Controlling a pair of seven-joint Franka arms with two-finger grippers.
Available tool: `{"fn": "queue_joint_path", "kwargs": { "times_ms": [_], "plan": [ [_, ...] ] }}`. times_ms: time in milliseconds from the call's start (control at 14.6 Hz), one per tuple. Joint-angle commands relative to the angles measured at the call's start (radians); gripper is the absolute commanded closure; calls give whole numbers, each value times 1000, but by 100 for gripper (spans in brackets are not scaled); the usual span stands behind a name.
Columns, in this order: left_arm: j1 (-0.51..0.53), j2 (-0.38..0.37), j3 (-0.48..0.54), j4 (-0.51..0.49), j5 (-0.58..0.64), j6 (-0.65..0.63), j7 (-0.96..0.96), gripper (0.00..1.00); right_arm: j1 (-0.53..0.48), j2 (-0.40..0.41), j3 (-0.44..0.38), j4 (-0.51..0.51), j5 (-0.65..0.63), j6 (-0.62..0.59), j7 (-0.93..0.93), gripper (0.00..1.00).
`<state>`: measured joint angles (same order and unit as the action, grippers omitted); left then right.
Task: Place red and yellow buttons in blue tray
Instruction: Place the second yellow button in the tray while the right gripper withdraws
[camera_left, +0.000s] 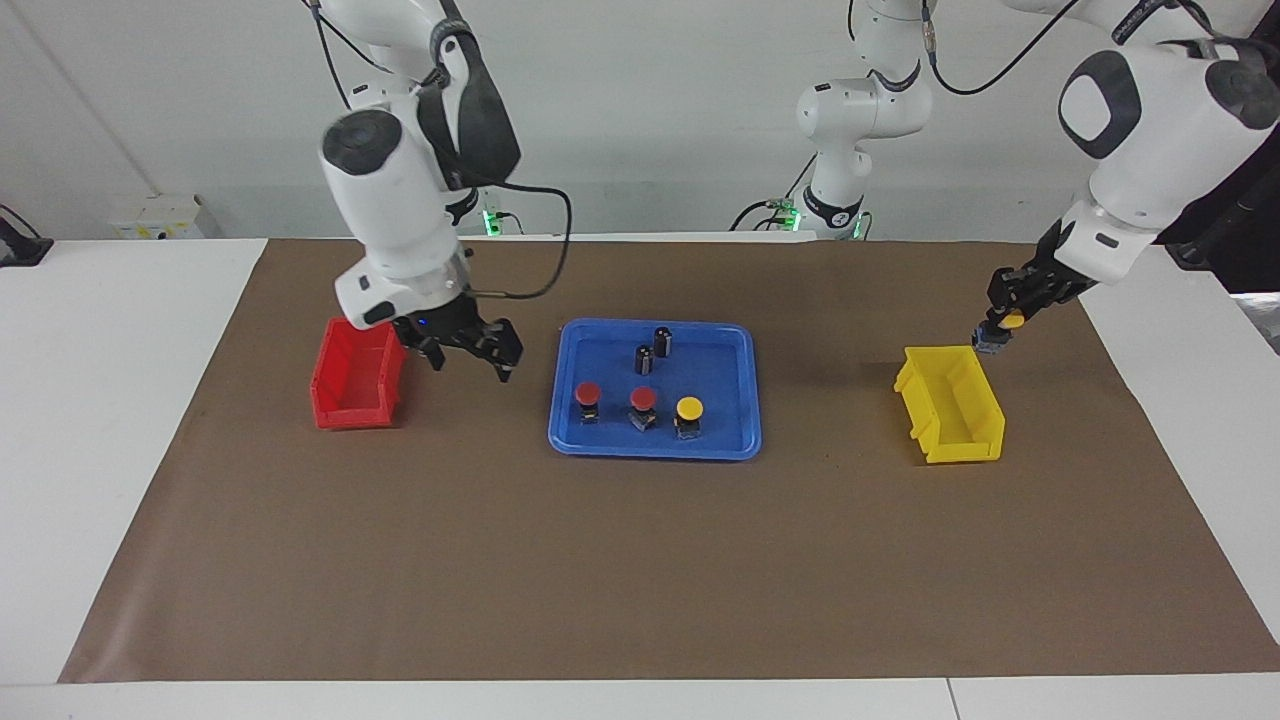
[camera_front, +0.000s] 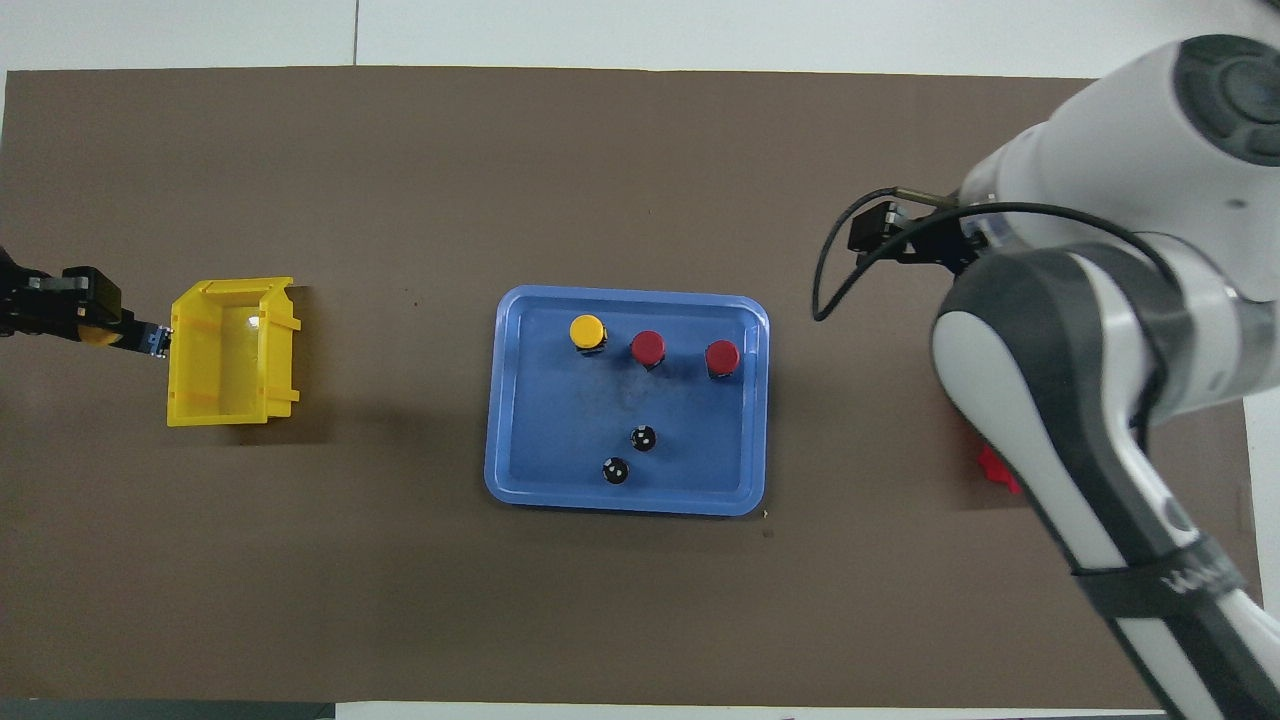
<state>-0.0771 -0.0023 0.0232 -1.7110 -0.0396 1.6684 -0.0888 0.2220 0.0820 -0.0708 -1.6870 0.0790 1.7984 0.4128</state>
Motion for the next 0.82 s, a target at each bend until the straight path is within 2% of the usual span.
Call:
{"fn": "queue_joint_path", "kwargs": {
  "times_ms": [0,205,342,479,752],
  "plan": [
    [-198,48,1,-82,-17,178,-220,99,-110,-86,9,-8,-8,-115,-131,0],
    [-350,142,1,-82,-40,310,-391,99,-240,-103,13,65,-28,-259,-345,0],
    [-423,208,1,-79,-48,399,-477,99,-277,-103,11,93,-57,-298,-423,0],
    [-463,251,1,-82,-49,439,-499,99,-280,-107,14,89,-135,-288,-477,0],
    [-500,303,1,-90,-49,468,-514,99,-306,-117,26,41,-136,-257,-488,0]
  ]
}}
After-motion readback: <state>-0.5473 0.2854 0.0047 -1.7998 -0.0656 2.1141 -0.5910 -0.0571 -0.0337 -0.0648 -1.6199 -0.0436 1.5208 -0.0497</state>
